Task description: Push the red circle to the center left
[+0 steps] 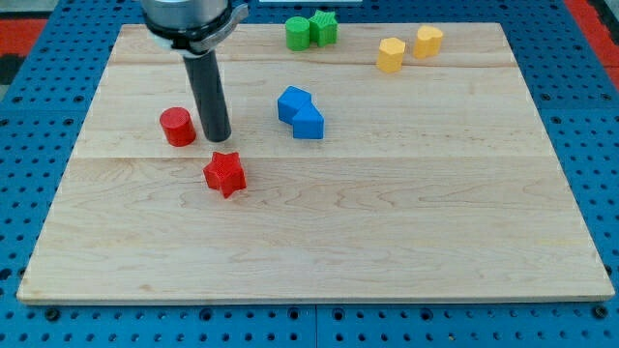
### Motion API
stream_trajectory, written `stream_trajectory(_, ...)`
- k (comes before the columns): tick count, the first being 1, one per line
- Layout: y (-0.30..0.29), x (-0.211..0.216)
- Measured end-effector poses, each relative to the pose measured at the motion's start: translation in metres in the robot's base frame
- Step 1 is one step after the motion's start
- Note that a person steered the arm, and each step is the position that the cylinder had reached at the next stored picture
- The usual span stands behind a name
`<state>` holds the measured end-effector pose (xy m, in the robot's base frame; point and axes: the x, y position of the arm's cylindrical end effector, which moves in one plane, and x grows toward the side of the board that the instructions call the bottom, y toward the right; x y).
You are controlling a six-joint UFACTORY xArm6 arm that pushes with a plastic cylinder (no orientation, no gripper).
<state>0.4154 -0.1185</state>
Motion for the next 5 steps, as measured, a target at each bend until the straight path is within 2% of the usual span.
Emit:
stream_trajectory(1, -0.049, -0.015)
stream_trajectory(2, -0.064, -0.041)
stream_trajectory(3, -0.039, -0.042)
stream_trajectory(4, -0.076, -0.04)
stream_trajectory(5, 0.022, -0.013)
